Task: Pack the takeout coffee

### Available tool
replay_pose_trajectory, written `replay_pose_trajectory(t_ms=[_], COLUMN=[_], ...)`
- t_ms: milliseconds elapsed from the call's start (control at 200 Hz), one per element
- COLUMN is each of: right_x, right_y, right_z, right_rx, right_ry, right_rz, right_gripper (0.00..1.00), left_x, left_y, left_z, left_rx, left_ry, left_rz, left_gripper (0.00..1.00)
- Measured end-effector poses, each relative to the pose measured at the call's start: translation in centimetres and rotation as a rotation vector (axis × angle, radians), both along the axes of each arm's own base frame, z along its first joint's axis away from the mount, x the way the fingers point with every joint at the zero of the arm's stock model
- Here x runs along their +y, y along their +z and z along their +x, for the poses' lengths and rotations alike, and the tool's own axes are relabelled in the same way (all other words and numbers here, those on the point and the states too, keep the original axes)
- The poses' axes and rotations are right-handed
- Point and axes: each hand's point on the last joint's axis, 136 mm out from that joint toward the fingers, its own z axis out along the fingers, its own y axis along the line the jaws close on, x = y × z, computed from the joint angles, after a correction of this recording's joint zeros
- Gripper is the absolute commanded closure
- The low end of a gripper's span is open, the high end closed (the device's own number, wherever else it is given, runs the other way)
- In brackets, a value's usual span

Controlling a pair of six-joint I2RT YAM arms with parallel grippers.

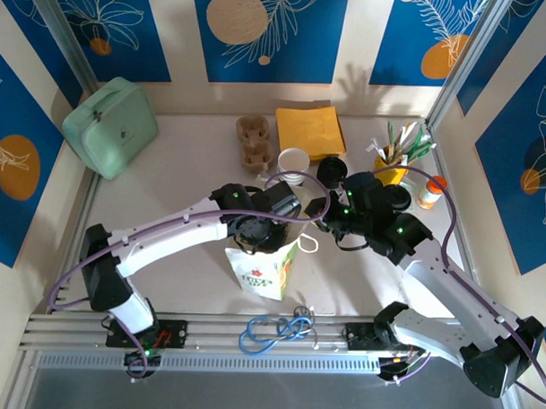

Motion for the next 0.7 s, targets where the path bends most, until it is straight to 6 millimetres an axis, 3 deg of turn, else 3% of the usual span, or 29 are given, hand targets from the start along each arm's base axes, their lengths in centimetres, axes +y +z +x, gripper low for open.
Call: replay_pose_trajectory(t_ms=[700], right_x=[-0.2], right_y=[-0.4], right_z=[0.1], right_rx=[-0.020], right_ry=[0.047], right_rz=[-0.049], right_gripper=[1.00], left_x=[-0.8], left_y=[-7.0], left_z=[0.8], left_rx=[0.156], left_ry=[0.029], left_rz=[0.024], left_gripper=[0.88])
